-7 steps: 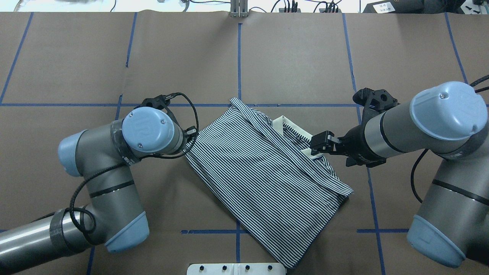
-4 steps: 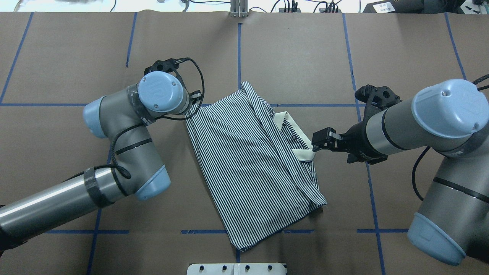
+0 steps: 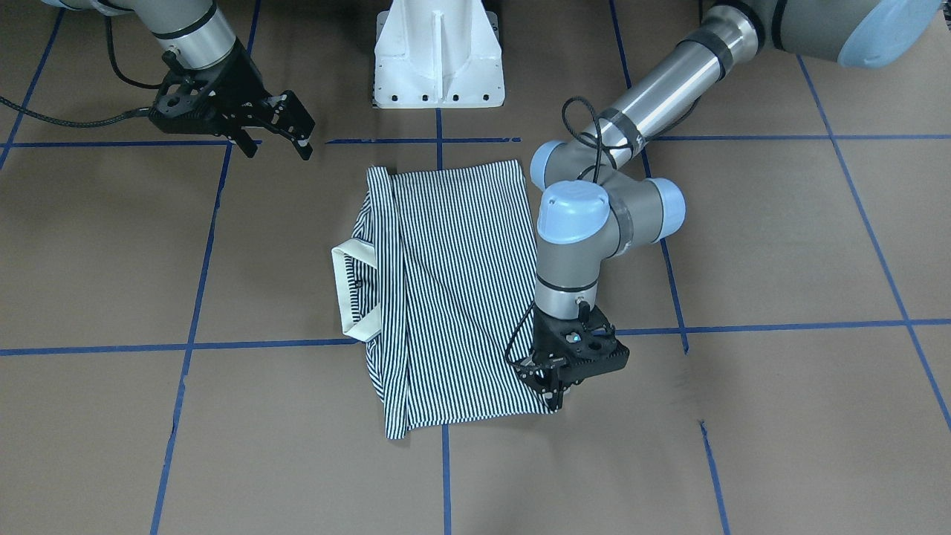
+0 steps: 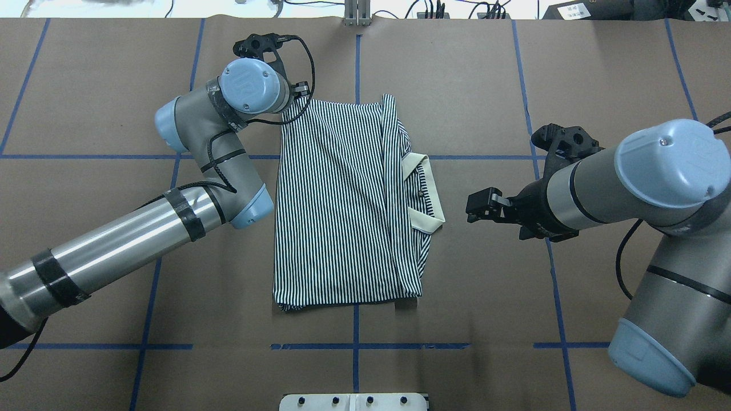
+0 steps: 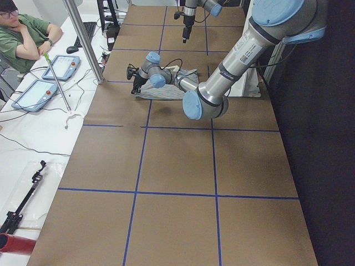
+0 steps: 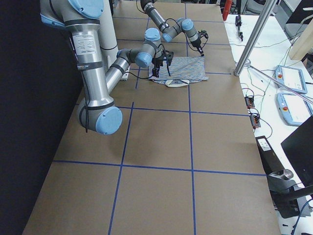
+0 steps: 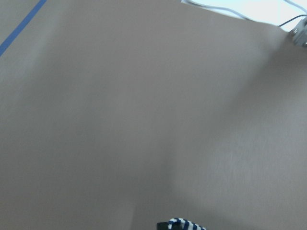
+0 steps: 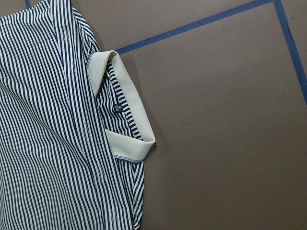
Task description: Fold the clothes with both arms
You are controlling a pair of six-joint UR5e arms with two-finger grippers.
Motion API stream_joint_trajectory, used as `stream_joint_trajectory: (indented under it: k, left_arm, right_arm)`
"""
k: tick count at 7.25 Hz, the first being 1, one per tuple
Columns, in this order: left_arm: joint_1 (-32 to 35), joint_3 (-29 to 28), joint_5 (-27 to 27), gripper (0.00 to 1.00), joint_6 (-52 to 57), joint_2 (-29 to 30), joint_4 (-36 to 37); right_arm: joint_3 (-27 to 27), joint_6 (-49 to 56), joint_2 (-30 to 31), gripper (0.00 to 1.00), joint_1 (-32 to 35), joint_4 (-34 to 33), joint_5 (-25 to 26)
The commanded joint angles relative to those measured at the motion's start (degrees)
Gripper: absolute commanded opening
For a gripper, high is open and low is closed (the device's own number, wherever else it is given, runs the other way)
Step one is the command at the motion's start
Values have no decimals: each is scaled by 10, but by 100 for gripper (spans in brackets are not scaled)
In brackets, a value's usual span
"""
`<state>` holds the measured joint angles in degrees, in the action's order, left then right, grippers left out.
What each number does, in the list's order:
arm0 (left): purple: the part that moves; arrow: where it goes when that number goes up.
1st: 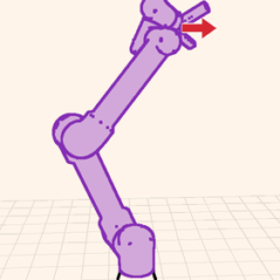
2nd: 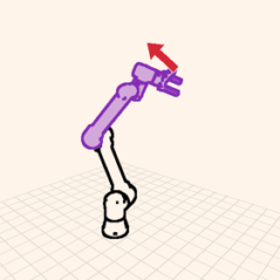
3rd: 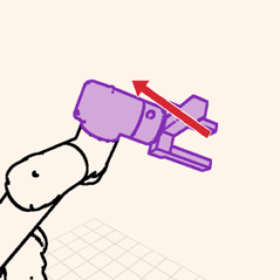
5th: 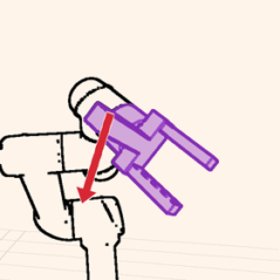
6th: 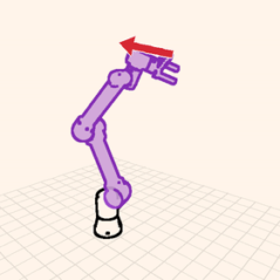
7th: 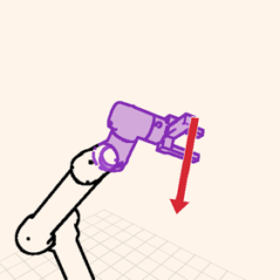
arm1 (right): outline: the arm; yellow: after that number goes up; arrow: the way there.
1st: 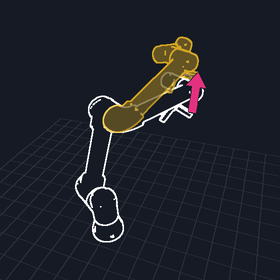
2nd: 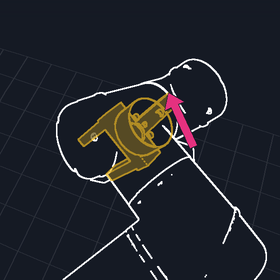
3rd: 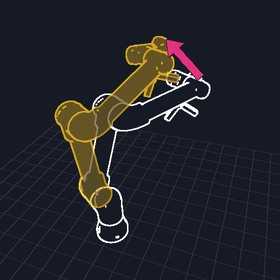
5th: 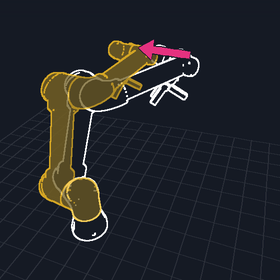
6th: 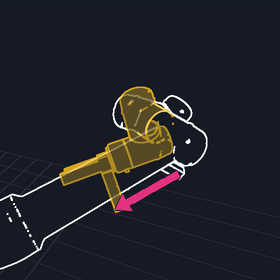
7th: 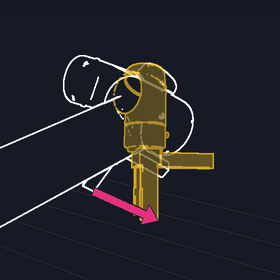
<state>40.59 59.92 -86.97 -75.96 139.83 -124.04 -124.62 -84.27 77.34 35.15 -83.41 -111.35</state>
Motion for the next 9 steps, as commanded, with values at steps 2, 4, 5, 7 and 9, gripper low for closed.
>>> stream_joint_trajectory:
  k: [2, 4, 5, 7, 9]
  left_arm:
    - [3, -47, 16, 100, 63, 15, -25]
    - [33, 20, -73, 100, 103, 5, 24]
    - [37, 113, -111, 100, 105, -36, 80]
    - [34, 321, -112, 100, 107, -159, 142]
    - [20, 423, -113, 100, 107, -195, 207]
  right_arm:
    - [29, 3, -31, 100, -3, -2, 23]
    - [106, 24, -93, 100, -7, -9, 38]
    - [150, 53, -120, 100, -8, -9, 42]
    - [218, 102, -171, 100, -15, -12, 54]
    - [256, 186, -242, 100, -57, -135, 101]
